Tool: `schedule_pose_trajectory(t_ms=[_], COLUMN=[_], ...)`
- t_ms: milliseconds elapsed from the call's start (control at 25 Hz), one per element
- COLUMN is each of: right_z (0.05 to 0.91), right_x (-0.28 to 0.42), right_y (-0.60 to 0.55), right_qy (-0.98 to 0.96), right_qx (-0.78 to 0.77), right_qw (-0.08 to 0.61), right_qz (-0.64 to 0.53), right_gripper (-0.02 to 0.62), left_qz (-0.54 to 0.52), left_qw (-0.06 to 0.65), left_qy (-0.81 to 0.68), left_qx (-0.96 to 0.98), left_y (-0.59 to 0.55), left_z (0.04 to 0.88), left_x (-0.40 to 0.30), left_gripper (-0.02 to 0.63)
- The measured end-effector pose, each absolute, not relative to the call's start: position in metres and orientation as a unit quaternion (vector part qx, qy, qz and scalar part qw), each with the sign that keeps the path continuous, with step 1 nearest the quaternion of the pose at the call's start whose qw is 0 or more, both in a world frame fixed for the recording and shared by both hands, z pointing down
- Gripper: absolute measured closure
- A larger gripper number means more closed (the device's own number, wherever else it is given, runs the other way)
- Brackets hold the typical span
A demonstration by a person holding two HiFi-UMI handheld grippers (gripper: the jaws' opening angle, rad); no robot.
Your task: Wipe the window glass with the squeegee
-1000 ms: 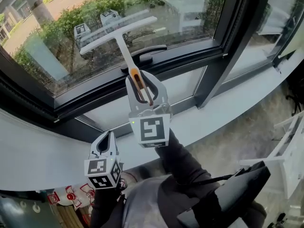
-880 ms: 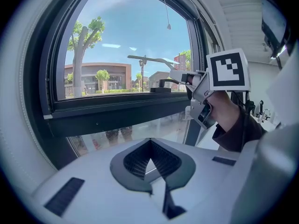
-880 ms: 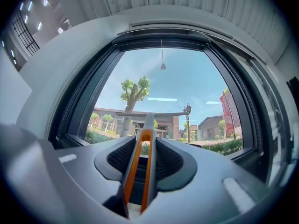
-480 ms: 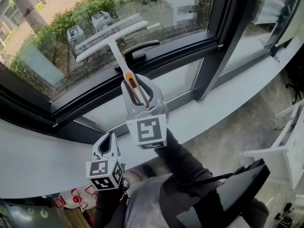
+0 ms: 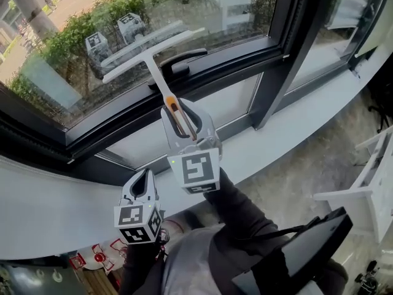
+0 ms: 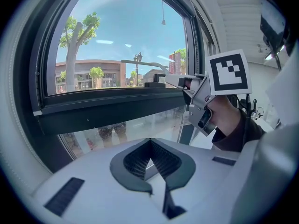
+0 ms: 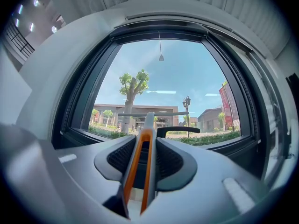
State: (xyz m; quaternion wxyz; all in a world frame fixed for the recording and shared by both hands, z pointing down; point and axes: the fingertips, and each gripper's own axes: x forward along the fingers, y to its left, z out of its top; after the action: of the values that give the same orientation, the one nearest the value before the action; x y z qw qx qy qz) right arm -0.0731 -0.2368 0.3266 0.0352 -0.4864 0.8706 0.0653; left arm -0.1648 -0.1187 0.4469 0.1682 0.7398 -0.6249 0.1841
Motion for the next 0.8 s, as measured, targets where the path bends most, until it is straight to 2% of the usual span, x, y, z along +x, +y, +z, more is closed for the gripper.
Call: schedule_pose_trajectory(t_ms=[800], right_z=[0.343], right_x=[-0.073], right_y=[-0.234], right_qy=[0.865], right_qx=[-0.501], right_qw=[0.003], right_qz=[0.037], right_gripper=[0.465], left_qz=[0.173], left_qw=[0.171], left_qy=[-0.59], left_qx=[0.77], left_y=[-0.123], left_z=[0.453], left_x=[-0.167], left_gripper=[0.606])
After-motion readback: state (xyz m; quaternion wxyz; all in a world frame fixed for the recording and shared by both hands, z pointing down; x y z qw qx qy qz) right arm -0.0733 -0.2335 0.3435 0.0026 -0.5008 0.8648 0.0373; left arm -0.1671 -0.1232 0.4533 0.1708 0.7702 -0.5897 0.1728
